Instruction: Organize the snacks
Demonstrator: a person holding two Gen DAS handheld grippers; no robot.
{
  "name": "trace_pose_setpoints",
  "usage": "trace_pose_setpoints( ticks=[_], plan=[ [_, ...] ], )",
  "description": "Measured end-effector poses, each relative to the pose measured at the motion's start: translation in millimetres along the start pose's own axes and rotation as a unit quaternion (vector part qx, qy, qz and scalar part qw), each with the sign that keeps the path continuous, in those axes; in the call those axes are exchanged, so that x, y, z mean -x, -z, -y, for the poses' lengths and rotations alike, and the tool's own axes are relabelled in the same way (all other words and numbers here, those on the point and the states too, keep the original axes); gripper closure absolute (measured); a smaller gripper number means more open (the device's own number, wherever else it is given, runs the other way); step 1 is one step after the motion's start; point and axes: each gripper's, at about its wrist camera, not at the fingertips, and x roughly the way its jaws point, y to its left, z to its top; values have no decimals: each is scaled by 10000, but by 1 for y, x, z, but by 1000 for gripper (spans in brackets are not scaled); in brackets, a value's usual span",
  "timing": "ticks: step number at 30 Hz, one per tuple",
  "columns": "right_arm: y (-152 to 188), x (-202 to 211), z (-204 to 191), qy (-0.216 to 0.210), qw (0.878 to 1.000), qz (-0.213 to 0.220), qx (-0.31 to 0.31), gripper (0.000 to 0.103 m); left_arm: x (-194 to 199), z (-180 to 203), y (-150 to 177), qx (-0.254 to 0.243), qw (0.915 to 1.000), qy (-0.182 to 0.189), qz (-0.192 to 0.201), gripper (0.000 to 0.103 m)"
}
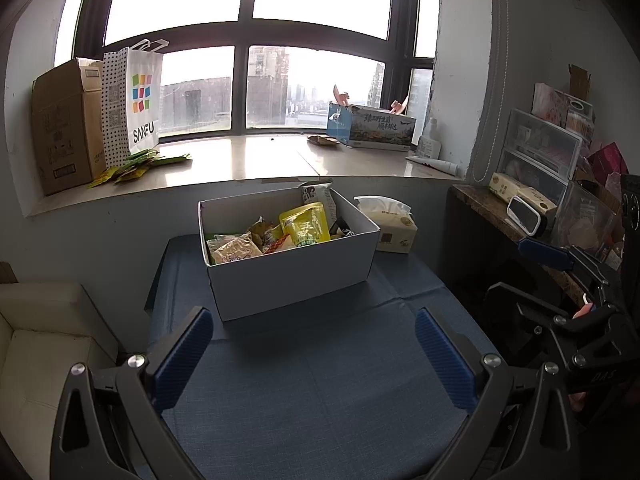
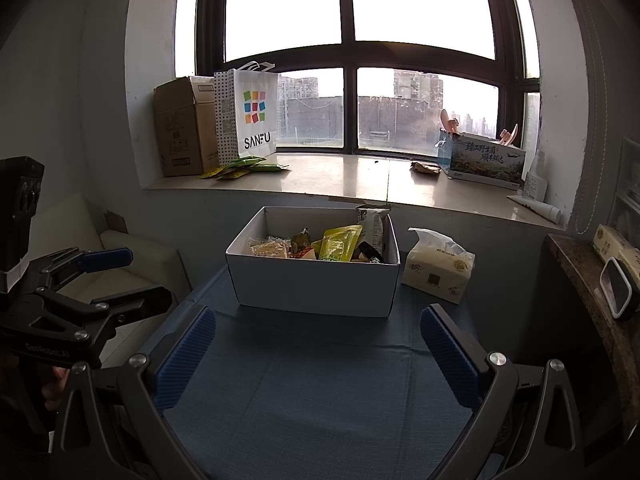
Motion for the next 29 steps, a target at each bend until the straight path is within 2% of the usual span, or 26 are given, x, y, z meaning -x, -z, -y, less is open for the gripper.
trace_pose_setpoints(
  ticks=[29],
  plan=[
    [-2,0,3,-65,10000,8,-3,0,2,1,1,29,10000,63,3,0]
  ],
)
